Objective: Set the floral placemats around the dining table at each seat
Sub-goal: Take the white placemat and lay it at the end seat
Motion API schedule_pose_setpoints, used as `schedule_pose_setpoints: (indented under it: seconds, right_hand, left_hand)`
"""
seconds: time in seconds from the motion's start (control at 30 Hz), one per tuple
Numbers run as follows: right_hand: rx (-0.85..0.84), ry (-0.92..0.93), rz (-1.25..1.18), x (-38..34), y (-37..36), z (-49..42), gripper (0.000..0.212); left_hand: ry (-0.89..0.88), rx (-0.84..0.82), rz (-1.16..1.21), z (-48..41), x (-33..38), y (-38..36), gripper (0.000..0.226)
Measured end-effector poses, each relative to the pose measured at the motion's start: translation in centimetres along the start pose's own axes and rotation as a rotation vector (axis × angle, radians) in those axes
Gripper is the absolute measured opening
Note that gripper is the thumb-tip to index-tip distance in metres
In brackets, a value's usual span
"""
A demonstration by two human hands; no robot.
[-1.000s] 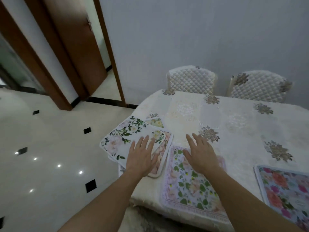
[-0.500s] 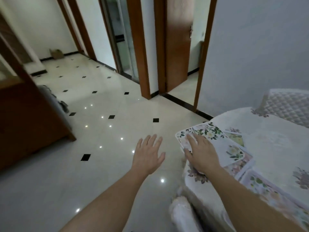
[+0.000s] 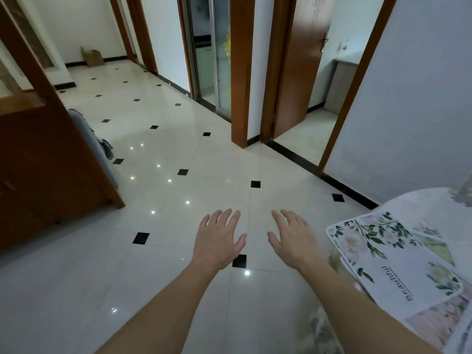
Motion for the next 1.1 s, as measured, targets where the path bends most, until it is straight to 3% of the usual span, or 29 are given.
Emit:
schedule_pose_setpoints:
  seconds: [0.2,0.6,1.1]
  right_hand:
    - [0.000,-0.114,-0.024,-1.2,-0.9,-3.2,0.057]
    - [0.013,-0.286,0.014,5.2,-2.1,-8.4,0.055]
    - [0.041,-0.842,-0.094,28.4,-5.1,-7.0,0.052]
  left_hand:
    - [-0.092,-0.014,0.043,-4.6,-2.3,-0.9,0.065]
    - [-0.273,-0.073,0.097,-14.6,1.4,-4.8,0.064]
    - [-0.739,-0.304,0.071,-29.1,24.5,-14.6,0.070]
Point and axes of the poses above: each hand's wrist, its own z-axis away from the middle knuckle, its own y-axis out of the back of the hand, x = y × z, the point moved 8 cm from there along -z, towards the middle knuckle, and after that the axes turned 8 degrees about z, right-handed, at the moved point
